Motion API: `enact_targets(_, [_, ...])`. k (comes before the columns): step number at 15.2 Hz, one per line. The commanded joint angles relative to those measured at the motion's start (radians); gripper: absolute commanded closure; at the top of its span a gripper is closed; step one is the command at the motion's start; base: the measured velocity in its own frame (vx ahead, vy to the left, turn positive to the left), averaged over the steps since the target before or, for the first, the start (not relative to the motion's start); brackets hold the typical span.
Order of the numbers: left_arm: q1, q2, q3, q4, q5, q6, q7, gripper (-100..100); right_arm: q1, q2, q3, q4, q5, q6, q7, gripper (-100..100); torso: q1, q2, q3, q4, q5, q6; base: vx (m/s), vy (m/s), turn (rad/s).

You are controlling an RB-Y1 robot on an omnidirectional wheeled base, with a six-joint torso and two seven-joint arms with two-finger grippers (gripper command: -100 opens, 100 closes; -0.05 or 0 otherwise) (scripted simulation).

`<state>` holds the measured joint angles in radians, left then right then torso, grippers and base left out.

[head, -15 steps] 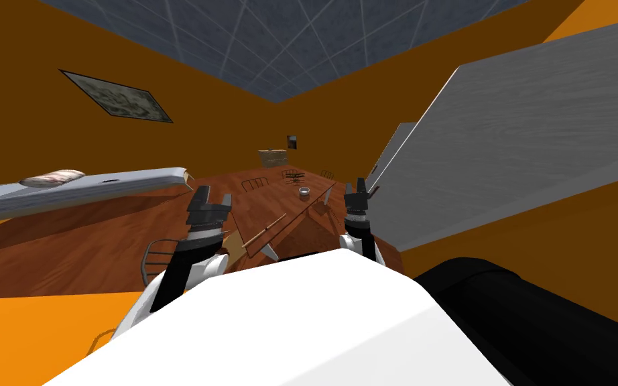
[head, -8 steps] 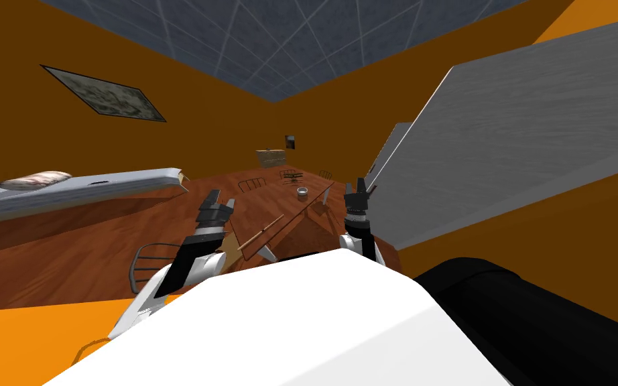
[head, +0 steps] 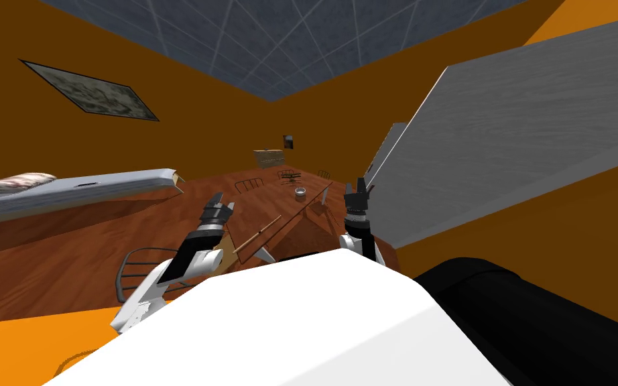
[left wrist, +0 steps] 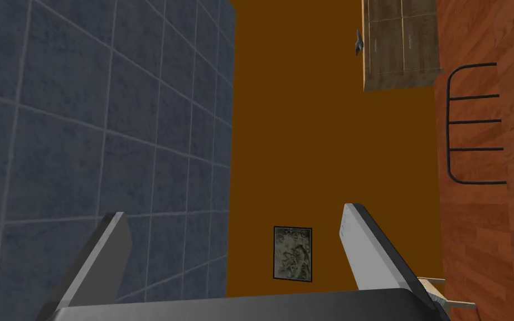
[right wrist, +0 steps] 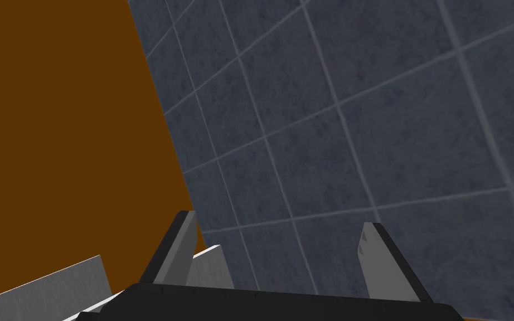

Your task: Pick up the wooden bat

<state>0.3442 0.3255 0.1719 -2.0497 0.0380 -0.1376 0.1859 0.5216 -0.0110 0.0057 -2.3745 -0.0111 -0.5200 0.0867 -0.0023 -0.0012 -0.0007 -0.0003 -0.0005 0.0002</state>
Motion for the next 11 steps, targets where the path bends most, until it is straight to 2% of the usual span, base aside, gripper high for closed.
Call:
enact_targets(1, [-0.009,0.01,0.009,0.028,0.005,0.05,0.006,-100,0.0,0.0,0.0,0.0,0.0,0.0,0.0,0,0.0,0.0,0.0,0.0,0.0,0.0,0.015,-0.036,-0.043])
enact_targets(2, [-0.028,0.024,0.021,0.066,0.013,0.072,0.015,-100,0.0,0.0,0.0,0.0,0.0,0.0,0.0,0,0.0,0.0,0.0,0.0,0.0,0.0,0.017,-0.05,-0.065])
enact_targets(4, [-0.028,0.024,0.021,0.066,0.013,0.108,0.015,-100,0.0,0.0,0.0,0.0,0.0,0.0,0.0,0,-0.001,0.0,0.0,0.0,0.0,0.0,0.018,-0.044,-0.035])
enact_targets(5, [-0.028,0.024,0.021,0.066,0.013,0.108,0.015,-100,0.0,0.0,0.0,0.0,0.0,0.0,0.0,0,-0.001,0.0,0.0,0.0,0.0,0.0,0.011,-0.018,0.01])
enact_targets(6, [-0.048,0.037,0.034,0.105,0.022,0.147,0.024,-100,0.0,0.0,0.0,0.0,0.0,0.0,0.0,0,0.0,0.0,0.0,0.0,0.0,0.0,0.016,-0.023,-0.043])
enact_targets(8, [-0.048,0.037,0.034,0.105,0.022,0.167,0.024,-100,0.0,0.0,0.0,0.0,0.0,0.0,0.0,0,0.0,0.0,0.0,0.0,0.0,0.0,0.016,-0.027,-0.037])
enact_targets(9, [-0.068,0.048,0.048,0.145,0.03,0.2,0.033,-100,0.0,0.0,0.0,0.0,0.0,0.0,0.0,0,0.0,0.0,0.0,0.0,0.0,0.0,0.013,-0.037,-0.042])
enact_targets(11, [-0.068,0.048,0.048,0.145,0.03,0.228,0.033,-100,0.0,0.0,0.0,0.0,0.0,0.0,0.0,0,0.0,0.0,0.0,0.0,0.0,0.0,0.016,-0.034,-0.032])
